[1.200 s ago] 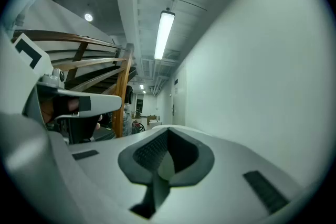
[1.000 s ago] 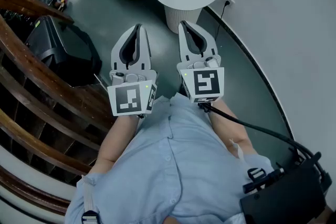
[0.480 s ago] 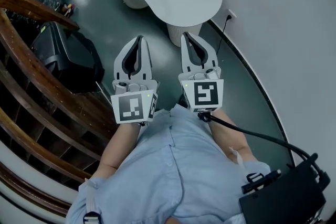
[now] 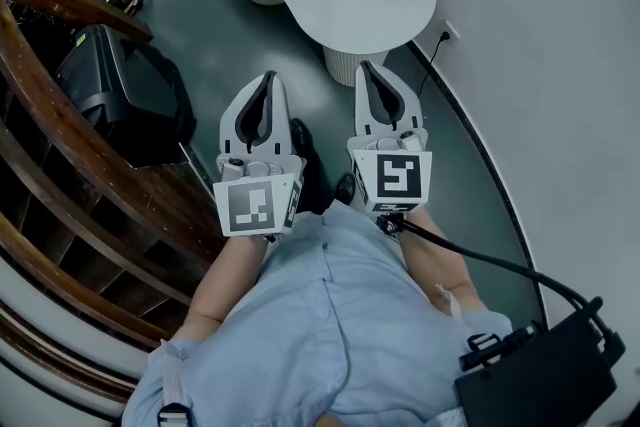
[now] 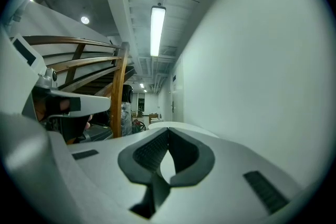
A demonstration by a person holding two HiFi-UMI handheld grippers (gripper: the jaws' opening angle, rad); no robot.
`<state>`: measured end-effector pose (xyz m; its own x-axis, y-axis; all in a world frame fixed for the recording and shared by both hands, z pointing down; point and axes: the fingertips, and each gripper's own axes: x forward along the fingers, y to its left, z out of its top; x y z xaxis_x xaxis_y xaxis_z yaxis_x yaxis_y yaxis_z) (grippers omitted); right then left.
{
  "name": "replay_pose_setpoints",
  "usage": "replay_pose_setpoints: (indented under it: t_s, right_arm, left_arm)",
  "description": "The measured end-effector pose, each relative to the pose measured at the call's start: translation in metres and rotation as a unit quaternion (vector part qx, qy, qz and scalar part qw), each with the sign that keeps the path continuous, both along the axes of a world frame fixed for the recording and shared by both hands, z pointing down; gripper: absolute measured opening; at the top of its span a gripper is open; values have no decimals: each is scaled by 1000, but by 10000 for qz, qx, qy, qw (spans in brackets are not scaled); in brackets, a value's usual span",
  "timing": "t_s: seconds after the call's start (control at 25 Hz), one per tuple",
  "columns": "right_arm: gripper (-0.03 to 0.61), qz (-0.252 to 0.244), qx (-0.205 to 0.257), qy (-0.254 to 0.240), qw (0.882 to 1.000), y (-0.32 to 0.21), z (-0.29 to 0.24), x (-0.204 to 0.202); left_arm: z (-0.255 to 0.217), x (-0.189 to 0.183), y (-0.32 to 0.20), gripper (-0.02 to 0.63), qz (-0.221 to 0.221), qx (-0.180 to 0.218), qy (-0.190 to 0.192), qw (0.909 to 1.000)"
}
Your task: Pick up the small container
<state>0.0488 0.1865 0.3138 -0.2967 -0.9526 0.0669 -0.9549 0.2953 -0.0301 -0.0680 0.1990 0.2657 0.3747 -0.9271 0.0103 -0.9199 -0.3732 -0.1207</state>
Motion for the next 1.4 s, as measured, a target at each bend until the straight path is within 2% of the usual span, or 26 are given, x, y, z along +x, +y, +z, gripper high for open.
replay_pose_setpoints:
  t_s: [0.44,0.96,1.4]
  right_arm:
    - [2,128,-91,61,9999,-87,11,5]
    - [2,339,325,184,9987,-201,-29,-19]
    - [2,642,453,164,9968,-242,-39,-19]
  left_arm:
    - [12,3,-90,-2,139,-87,132,9998]
    - [-20,-26,-204,-1,376,349,403,9979]
    - [-19,-25,-246,-2,675,350,397,9963]
